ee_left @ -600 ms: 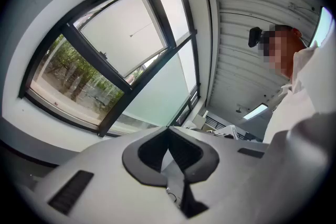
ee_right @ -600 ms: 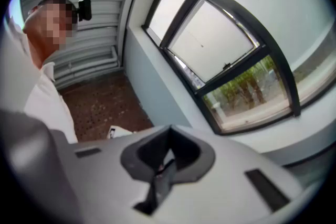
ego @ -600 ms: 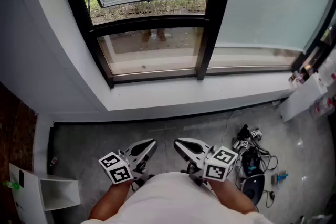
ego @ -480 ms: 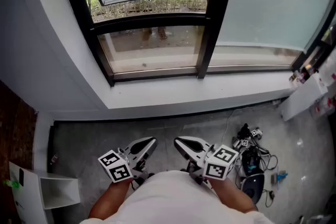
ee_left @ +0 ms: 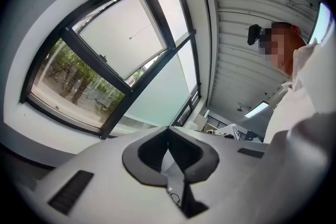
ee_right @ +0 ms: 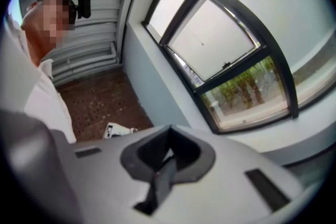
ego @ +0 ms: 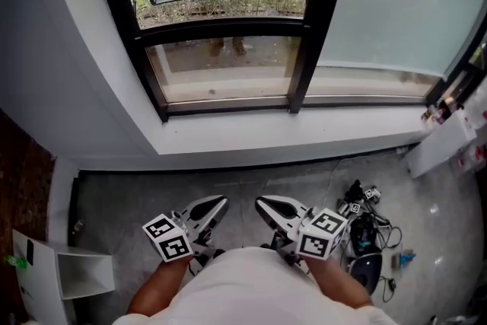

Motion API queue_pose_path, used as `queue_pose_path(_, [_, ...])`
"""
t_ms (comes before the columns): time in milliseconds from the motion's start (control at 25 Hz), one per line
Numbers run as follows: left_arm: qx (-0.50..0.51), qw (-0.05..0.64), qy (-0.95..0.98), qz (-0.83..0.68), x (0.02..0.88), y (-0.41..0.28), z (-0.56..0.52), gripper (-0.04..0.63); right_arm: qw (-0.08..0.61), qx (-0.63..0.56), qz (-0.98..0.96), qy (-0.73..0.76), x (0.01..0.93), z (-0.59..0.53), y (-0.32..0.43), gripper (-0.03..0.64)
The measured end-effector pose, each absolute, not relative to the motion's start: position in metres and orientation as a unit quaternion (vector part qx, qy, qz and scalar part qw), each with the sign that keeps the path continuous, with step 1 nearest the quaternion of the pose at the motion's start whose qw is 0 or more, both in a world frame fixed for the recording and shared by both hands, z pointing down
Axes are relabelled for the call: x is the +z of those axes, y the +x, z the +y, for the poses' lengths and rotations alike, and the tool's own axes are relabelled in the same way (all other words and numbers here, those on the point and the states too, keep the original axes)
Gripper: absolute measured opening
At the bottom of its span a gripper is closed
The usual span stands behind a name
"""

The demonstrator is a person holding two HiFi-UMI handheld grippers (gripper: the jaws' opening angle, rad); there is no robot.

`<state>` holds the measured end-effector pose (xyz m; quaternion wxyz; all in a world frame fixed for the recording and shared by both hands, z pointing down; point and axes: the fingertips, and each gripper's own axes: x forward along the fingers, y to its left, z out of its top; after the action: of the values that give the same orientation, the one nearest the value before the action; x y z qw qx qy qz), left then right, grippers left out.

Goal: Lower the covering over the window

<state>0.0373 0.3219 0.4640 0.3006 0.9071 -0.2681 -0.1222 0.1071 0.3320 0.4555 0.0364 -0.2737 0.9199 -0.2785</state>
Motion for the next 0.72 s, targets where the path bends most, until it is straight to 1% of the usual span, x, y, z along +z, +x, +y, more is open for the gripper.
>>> queue_pose_path(520, [-0.116, 0.279, 0.908, -0.291, 0.462, 0.020, 0.314, 0.017, 0.015, -0.230, 0.923, -0.308, 0.455, 0.317, 0.113, 0.028])
queue_pose_path(720, [-0.114, 0.254, 0.908, -0.314, 0.456, -0.002, 0.307, 0.018, 0.012, -0.222, 0.925, -0.307, 0.450, 0.311, 0.099, 0.061])
